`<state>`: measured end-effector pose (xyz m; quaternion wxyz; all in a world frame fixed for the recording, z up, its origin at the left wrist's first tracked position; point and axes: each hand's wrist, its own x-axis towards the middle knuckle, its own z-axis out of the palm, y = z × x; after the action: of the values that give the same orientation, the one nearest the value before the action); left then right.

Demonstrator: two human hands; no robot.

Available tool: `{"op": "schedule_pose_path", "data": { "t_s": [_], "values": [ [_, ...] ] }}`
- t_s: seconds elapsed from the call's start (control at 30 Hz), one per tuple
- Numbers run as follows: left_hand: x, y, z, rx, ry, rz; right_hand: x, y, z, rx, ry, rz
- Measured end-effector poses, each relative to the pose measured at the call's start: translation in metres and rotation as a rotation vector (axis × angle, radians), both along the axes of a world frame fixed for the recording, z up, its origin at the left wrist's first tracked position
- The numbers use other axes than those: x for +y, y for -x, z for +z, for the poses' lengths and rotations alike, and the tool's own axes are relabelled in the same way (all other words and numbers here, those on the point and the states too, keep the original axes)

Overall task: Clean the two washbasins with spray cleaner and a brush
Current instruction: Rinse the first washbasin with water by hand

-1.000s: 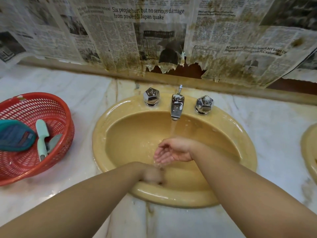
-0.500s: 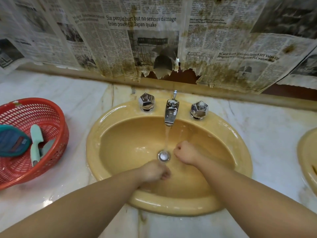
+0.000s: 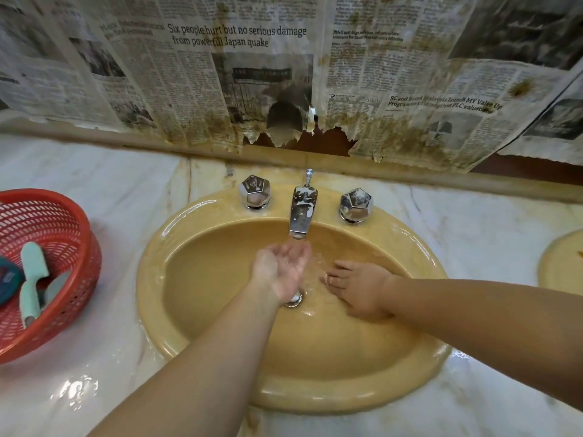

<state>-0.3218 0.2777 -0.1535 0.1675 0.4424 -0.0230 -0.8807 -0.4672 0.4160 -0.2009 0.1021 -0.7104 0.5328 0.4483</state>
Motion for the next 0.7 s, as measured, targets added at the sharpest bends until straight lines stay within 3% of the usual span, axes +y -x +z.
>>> {"op": "schedule_pose_path", "data": {
  "t_s": [0.07,0.13,0.2,0.27,0.33,0.43,0.5,0.6,0.63,0.7],
  "values": [
    [0.004,0.004,-0.001,-0.026,0.025,-0.008,-0.007,0.003,0.005,-0.029,0.188,-0.017],
    [0.018,0.006,-0.001,-0.029,0.073,-0.2,-0.018,0.009,0.014,0.003,0.334,0.015],
    [0.019,0.006,0.002,-0.045,0.114,-0.236,-0.014,0.01,0.011,0.0,0.245,0.031],
    [0.006,0.009,-0.002,-0.16,0.114,-0.064,0.002,0.004,0.007,-0.029,0.039,0.03],
    [0.007,0.014,0.001,-0.23,0.151,-0.058,0.008,-0.003,0.015,-0.107,-0.057,-0.008],
    [0.035,0.021,0.007,-0.133,0.194,-0.352,-0.007,0.006,0.022,-0.23,0.286,-0.106],
    [0.036,0.019,0.006,-0.174,0.187,-0.318,-0.009,0.014,0.025,-0.142,0.403,-0.051],
    [0.011,0.015,-0.006,-0.269,0.176,-0.091,0.011,0.006,0.016,-0.033,0.078,0.015],
    [0.009,0.015,-0.005,-0.24,0.165,-0.1,0.015,-0.001,0.018,-0.056,-0.045,-0.024],
    [0.022,0.015,0.005,-0.142,0.147,-0.285,0.009,-0.003,0.02,-0.135,-0.06,-0.112]
  ]
}}
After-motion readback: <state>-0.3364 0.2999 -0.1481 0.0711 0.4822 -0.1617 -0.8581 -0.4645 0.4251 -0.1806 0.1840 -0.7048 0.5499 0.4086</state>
